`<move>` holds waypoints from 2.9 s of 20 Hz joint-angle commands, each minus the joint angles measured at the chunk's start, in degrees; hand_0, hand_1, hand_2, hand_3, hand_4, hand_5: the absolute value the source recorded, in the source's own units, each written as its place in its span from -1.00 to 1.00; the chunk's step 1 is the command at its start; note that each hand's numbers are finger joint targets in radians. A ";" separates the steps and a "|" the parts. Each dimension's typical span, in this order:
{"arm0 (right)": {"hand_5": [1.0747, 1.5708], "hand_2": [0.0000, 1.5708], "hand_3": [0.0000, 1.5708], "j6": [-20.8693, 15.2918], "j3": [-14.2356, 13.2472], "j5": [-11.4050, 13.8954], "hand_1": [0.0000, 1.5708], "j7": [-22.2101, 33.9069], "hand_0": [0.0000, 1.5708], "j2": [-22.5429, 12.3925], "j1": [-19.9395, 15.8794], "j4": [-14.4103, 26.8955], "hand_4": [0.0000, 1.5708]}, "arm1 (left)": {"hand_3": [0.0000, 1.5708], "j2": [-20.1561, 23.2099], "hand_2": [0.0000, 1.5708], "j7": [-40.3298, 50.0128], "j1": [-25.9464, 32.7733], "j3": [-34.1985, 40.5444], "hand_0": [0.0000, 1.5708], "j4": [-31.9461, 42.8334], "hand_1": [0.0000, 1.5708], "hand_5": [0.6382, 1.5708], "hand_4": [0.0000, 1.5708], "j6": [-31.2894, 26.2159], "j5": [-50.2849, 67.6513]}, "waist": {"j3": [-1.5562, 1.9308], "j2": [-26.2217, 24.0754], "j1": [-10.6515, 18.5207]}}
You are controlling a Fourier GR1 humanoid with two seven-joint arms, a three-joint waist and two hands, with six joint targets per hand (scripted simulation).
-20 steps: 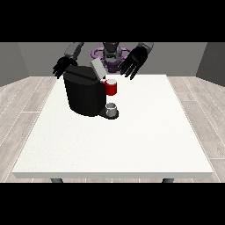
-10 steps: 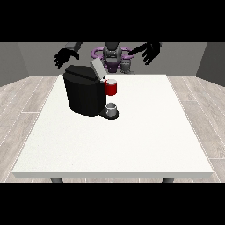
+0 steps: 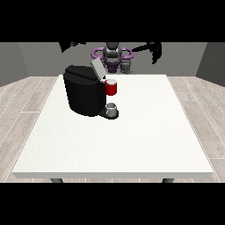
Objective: Insert the coffee pod into the coffee machine and close the lid
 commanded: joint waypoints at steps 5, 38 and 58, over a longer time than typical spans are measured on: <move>1.00 -1.00 -1.00 4.04 -0.33 -0.64 -1.00 -0.88 -1.00 -2.55 -2.90 0.39 -1.00 | -1.00 -2.94 -1.00 -0.61 6.09 -0.06 -1.00 -5.41 -1.00 1.00 -1.00 -5.36 5.88 | 0.05 0.67 6.78; 1.00 -1.00 -1.00 3.92 1.49 6.00 -1.00 -1.82 -1.00 1.36 -22.11 18.06 -1.00 | -1.00 -3.31 -1.00 12.23 23.98 -9.84 -1.00 -39.35 -1.00 1.00 -1.00 -0.69 17.84 | 0.03 12.89 7.51; 1.00 -1.00 -1.00 3.46 -0.29 7.89 -1.00 -6.37 -1.00 1.77 -32.96 26.10 -1.00 | -1.00 -1.70 -1.00 11.87 22.32 -11.69 -1.00 -41.58 -1.00 1.00 -1.00 1.55 19.35 | 0.04 18.60 9.51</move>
